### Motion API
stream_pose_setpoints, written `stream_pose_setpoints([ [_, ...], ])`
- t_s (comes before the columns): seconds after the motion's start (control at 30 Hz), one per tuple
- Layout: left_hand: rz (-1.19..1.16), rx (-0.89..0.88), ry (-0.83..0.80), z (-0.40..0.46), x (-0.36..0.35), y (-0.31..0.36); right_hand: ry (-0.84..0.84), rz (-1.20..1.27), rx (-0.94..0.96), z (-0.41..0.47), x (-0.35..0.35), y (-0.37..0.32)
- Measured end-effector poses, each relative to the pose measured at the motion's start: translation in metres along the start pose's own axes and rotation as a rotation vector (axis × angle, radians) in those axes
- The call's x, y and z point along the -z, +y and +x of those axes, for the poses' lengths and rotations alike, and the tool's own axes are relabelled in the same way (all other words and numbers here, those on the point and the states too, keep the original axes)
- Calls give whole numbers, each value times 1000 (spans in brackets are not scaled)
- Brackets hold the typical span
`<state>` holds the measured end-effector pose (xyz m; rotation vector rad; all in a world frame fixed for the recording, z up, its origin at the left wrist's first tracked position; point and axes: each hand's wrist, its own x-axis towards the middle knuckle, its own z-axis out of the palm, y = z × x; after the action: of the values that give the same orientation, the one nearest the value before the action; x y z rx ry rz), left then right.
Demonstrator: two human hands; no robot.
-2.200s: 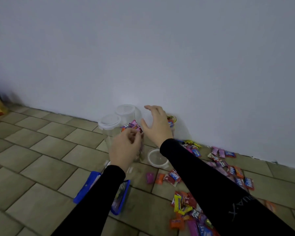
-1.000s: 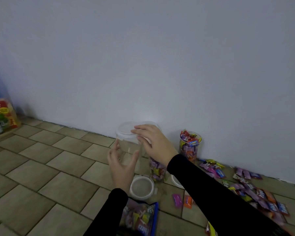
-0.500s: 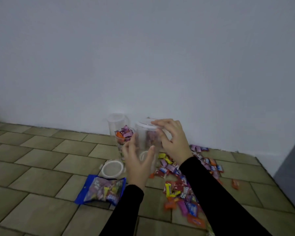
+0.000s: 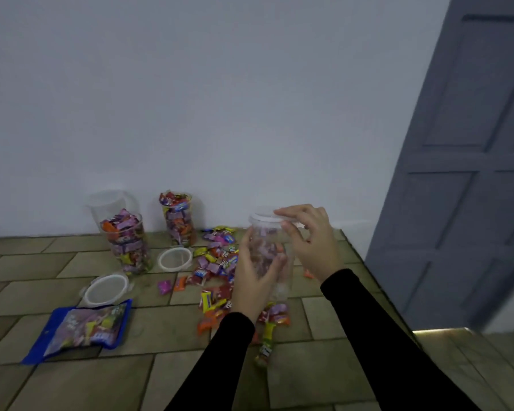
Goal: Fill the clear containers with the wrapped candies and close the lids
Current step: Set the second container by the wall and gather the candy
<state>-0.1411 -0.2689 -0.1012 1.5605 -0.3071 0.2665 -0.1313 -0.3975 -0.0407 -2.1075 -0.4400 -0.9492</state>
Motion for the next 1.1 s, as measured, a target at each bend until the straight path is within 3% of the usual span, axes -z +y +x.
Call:
stream_pose_setpoints([
  [0.5, 195, 57, -108, -43, -84, -48, -4, 20, -30, -101, 75, 71],
  [0.67, 231, 108, -126, -47, -90, -51, -70, 143, -192, -88, 80, 64],
  [0.73, 230, 139, -169, -43, -89, -53, -153, 71, -282, -64, 78, 58],
  [0.83, 217, 188, -241, -35, -83, -56, -378, -205, -253, -19, 64, 52],
  [1.0, 256, 209, -392, -32, -78, -45, -908, -405, -266, 9, 34, 45],
  [1.1, 333, 232, -449, -27, -73, -41, -1021, -450, -271, 13, 23, 42],
])
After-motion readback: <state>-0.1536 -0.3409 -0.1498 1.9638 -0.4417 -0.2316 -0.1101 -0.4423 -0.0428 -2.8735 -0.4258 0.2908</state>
